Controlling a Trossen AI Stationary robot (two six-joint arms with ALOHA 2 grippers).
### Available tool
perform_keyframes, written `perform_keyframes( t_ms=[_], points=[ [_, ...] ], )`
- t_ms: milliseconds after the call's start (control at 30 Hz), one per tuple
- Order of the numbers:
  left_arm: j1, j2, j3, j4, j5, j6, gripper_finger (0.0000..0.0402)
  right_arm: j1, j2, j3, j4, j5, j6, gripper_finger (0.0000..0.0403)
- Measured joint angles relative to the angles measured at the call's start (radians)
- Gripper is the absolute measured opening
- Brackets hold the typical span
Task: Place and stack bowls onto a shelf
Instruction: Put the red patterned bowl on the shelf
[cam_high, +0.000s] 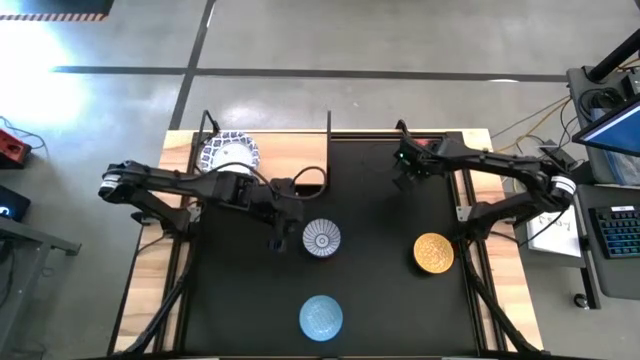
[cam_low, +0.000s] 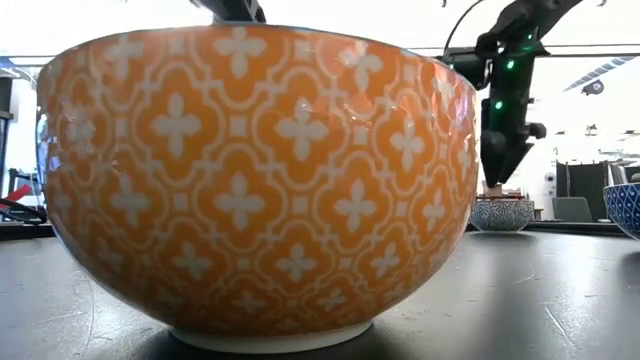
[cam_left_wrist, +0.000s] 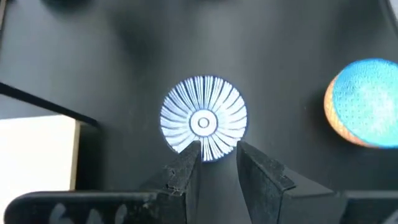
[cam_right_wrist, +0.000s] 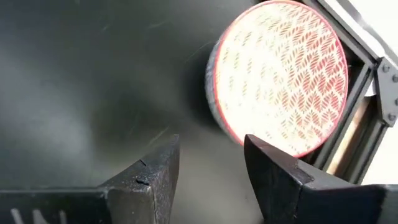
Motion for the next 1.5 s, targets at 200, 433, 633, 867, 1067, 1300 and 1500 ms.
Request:
perform_keyframes(
  t_ms=[200, 433, 633, 867, 1067, 1300, 1500],
  points=[
    [-0.004, 0.0, -0.038, 0.035, -0.019, -0.014, 0.0084, -0.059, 0.079, -0.01, 0.106, -0.019, -0.041, 0.0169],
    [-0.016, -0.001, -0.046, 0.06, -0.021, -0.001, 0.0084, -0.111, 0.196, -0.01, 0.146, -0.019, -0.071, 0.0169],
    [-0.037, -0.002, -0.049, 0.097, -0.02, 0.047, 0.0084, -0.123, 0.258, -0.01, 0.172, -0.018, -0.094, 0.0169],
    [-0.028, 0.0, -0.049, 0.086, 0.044, 0.05, 0.0084, -0.123, 0.272, -0.01, 0.179, -0.018, -0.118, 0.0165],
    [-0.015, 0.026, -0.048, 0.071, 0.133, 0.048, 0.0081, -0.123, 0.264, -0.009, 0.179, -0.017, -0.113, 0.0118],
    [-0.013, 0.033, -0.047, 0.084, 0.142, 0.043, 0.0079, -0.123, 0.261, -0.009, 0.172, -0.021, -0.102, 0.0021],
    [-0.013, 0.033, -0.049, 0.121, 0.142, 0.087, 0.0079, -0.119, 0.251, -0.008, 0.124, -0.092, -0.104, 0.0013]
  ],
)
